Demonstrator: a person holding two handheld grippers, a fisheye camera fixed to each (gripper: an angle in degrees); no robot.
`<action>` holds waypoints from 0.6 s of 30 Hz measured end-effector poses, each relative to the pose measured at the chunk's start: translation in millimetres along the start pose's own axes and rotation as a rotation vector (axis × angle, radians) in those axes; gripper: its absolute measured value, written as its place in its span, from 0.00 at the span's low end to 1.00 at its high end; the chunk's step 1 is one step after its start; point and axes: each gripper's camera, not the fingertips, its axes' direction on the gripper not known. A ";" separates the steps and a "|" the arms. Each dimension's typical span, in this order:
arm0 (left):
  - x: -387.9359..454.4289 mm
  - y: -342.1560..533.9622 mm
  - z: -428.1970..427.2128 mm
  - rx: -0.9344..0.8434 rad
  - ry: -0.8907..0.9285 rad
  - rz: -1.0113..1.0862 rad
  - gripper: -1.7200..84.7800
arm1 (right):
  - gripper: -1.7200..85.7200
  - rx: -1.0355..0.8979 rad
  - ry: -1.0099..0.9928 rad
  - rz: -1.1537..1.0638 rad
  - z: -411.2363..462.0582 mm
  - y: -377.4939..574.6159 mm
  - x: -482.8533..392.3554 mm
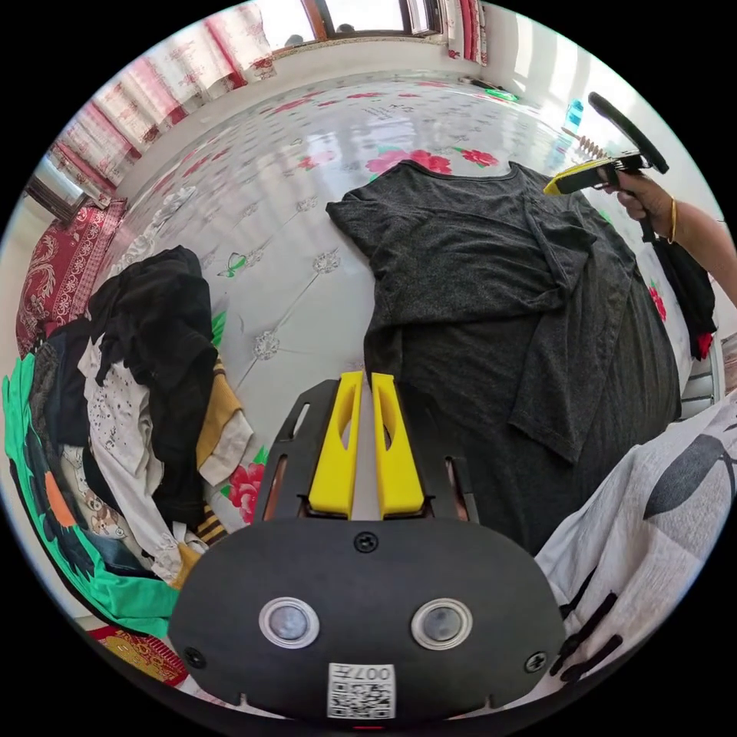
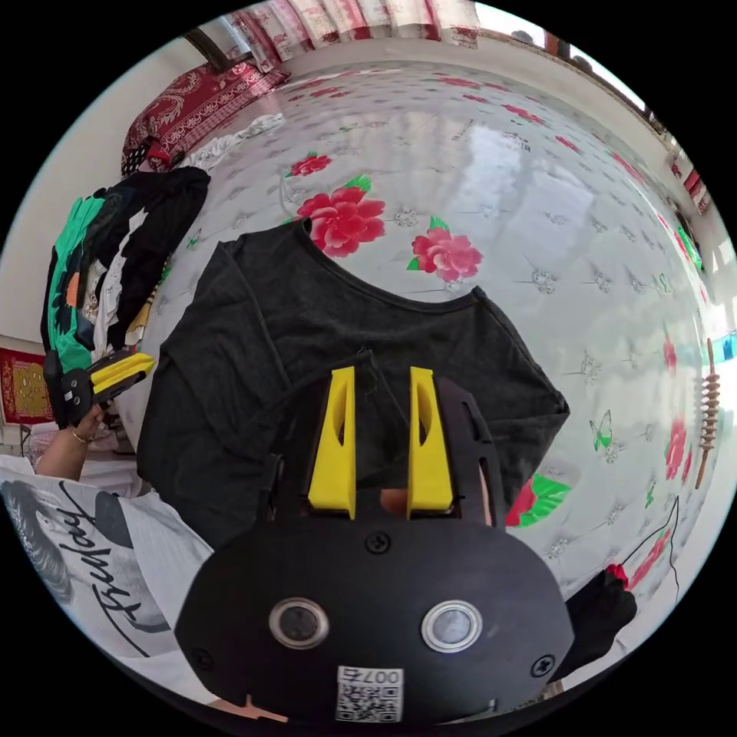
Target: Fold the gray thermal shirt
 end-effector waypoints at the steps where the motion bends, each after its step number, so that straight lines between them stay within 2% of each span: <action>1: -2.6 -0.1 -0.1 -0.011 -0.001 -0.013 0.01 | 0.08 -0.056 0.003 -0.024 11.4 -5.7 -2.1; 5: -8.1 -0.8 0.2 -0.036 -0.008 -0.033 0.01 | 0.04 0.014 0.084 -0.114 0.5 7.5 -16.1; 9: -8.5 -6.1 1.0 -0.060 -0.011 -0.034 0.01 | 0.02 0.157 0.050 -0.187 -47.3 39.7 -25.7; 14: -3.4 -14.7 -12.3 -0.053 -0.029 -0.016 0.01 | 0.02 0.348 -0.014 -0.272 -139.7 121.0 -34.1; 18: 5.3 -17.8 -33.4 -0.017 -0.047 0.022 0.01 | 0.02 0.357 0.031 -0.236 -163.3 186.4 -30.7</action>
